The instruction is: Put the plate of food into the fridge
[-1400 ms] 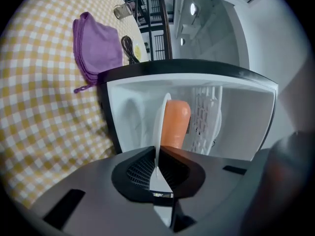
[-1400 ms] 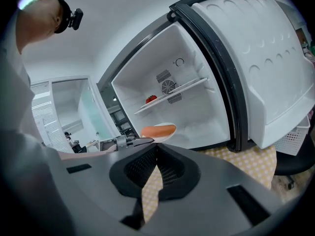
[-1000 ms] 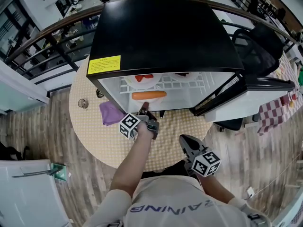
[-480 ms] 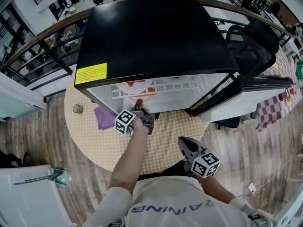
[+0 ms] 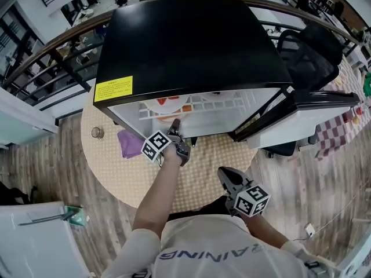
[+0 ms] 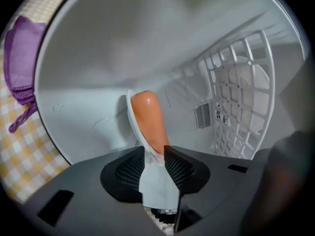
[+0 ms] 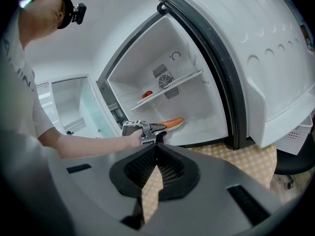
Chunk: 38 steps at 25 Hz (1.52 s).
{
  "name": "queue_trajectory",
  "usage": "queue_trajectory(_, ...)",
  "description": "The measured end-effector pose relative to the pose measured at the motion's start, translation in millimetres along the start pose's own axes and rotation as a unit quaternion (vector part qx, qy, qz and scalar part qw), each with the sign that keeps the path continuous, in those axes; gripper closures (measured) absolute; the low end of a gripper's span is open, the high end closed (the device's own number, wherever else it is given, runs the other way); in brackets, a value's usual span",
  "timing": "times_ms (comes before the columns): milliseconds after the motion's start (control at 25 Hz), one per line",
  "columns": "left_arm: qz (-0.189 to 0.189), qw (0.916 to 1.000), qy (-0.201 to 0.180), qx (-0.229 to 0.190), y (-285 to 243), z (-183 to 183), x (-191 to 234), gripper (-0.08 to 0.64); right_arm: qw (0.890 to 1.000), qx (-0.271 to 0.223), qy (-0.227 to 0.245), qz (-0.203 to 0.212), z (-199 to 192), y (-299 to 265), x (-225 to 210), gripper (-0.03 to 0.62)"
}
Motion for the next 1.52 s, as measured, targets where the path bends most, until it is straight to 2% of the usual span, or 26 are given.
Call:
queue_trajectory(80, -0.018, 0.9982, -0.036, 0.044, -3, -7, -8, 0.382, 1.000, 0.001, 0.000, 0.002, -1, -1, 2, 0.569)
queue_trajectory(200, -0.014, 0.9885, -0.109, 0.104, -6, -16, -15, 0.370, 1.000, 0.001, 0.000, 0.003, -3, -1, 3, 0.569)
queue_trajectory(280, 0.005, 0.9775, -0.162, 0.135, -5, -20, -17, 0.370, 1.000, 0.000, -0.001, 0.004, -4, -1, 5, 0.569)
queue_trajectory(400, 0.046, 0.9555, -0.230, 0.179, -3, -24, -14, 0.370, 1.000, -0.001, -0.001, 0.004, -5, -2, 7, 0.569)
queue_trajectory(480, 0.077, 0.9423, -0.256, 0.201, 1, -27, -8, 0.379, 1.000, -0.002, -0.002, 0.004, -6, -2, 9, 0.569)
queue_trajectory(520, 0.086, 0.9390, -0.261, 0.207, 3, -28, -4, 0.387, 1.000, -0.003, -0.002, 0.004, -7, -2, 10, 0.569)
queue_trajectory(600, 0.094, 0.9381, -0.261, 0.207, 8, -28, 2, 0.417, 1.000, -0.004, -0.002, 0.005, -8, -2, 12, 0.569)
queue_trajectory(680, 0.098, 0.9378, -0.264, 0.203, 14, -27, 3, 0.498, 1.000, -0.004, -0.003, 0.005, -10, -2, 15, 0.569)
queue_trajectory(800, 0.083, 0.9368, -0.274, 0.201, 27, -27, -6, 0.536, 1.000, -0.007, -0.004, 0.004, -12, -2, 19, 0.569)
queue_trajectory(1000, 0.024, 0.9279, -0.330, 0.172, 76, -19, -42, 0.551, 1.000, -0.019, 0.002, 0.003, -11, -4, 29, 0.569)
queue_trajectory(1200, -0.017, 0.9225, -0.363, 0.131, 122, -5, -75, 0.551, 0.999, -0.036, 0.009, -0.001, -7, -9, 38, 0.569)
queue_trajectory(1320, -0.037, 0.9092, -0.399, 0.113, 152, 1, -92, 0.551, 0.999, -0.049, 0.015, -0.004, -4, -11, 45, 0.569)
queue_trajectory(1520, -0.054, 0.8790, -0.466, 0.084, 201, 9, -112, 0.551, 0.997, -0.066, 0.035, -0.008, 2, -15, 55, 0.569)
Point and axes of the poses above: the fingertips, and each gripper's own axes: y backward along the fingers, x to its left, z out of its top, the point moved 5 cm from there along y, backward along the fingers, and after that the axes turned 6 degrees about -z, right-handed, at the moved point
